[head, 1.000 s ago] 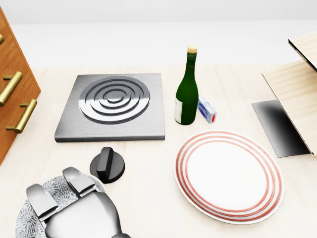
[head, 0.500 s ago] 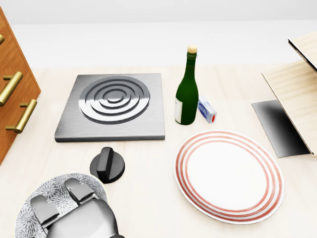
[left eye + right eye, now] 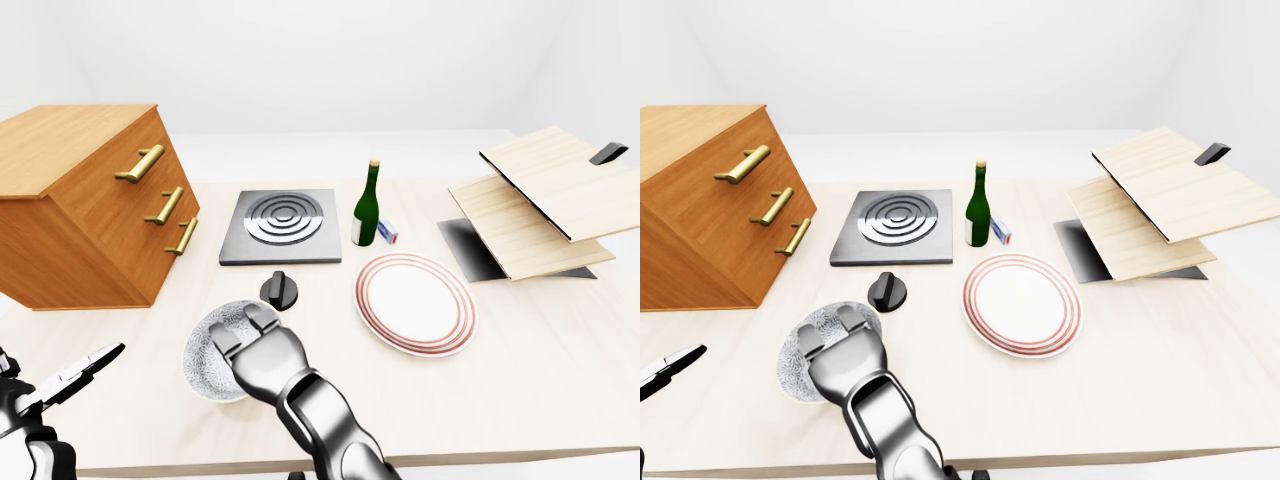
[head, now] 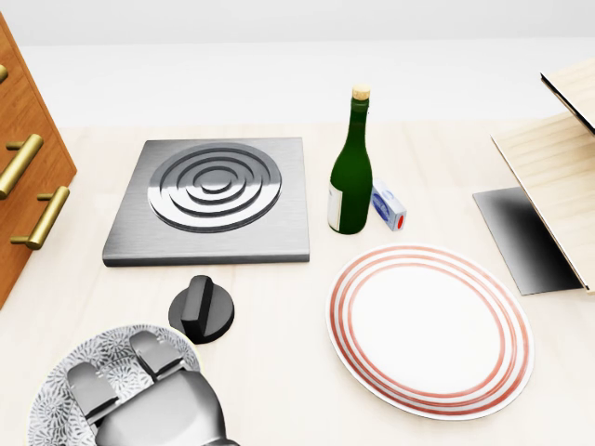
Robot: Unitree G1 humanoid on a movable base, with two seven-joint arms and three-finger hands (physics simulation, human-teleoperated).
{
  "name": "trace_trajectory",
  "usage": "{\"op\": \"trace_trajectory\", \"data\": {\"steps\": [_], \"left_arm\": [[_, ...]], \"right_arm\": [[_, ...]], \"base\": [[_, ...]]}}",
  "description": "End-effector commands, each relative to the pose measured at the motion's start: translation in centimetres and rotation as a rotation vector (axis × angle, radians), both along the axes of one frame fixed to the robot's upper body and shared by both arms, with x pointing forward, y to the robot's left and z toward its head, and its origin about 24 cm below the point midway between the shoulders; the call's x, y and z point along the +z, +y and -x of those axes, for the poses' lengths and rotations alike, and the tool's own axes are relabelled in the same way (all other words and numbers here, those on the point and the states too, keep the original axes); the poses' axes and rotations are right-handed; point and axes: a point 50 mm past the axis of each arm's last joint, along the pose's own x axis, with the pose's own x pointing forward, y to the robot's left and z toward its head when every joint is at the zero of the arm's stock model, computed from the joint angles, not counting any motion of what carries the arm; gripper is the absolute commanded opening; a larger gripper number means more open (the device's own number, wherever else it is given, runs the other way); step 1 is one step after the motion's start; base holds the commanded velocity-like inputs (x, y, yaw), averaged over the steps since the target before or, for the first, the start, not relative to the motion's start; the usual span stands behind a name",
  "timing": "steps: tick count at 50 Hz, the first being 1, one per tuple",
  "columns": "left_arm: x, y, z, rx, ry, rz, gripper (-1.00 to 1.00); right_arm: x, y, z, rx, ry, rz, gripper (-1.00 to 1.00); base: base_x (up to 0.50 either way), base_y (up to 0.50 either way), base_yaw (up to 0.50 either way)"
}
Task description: Pick up the akita bowl and put it on the plate.
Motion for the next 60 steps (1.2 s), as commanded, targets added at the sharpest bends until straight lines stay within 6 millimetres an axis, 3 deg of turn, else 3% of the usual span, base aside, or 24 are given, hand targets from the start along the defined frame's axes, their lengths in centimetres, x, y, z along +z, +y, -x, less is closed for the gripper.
{"op": "trace_trajectory", "data": {"steps": [1,37,60], "left_arm": [[0.0,0.0,0.0,-0.001,0.0,0.001,1.0],[0.0,0.0,0.0,-0.004,-0.002,0.0,1.0],[0.1,0.0,0.0,-0.005,-0.003,-0.001,1.0]], "right_arm": [[-0.2,0.1,0.5,0.008,-0.002,0.011,1.0],[-2.8,0.6,1.2,0.049,0.093,0.076,1.0],[-3.4,0.9,1.2,0.058,0.115,0.09,1.0]], "base": [[0.0,0.0,0.0],[0.0,0.0,0.0],[0.0,0.0,0.0]]}}
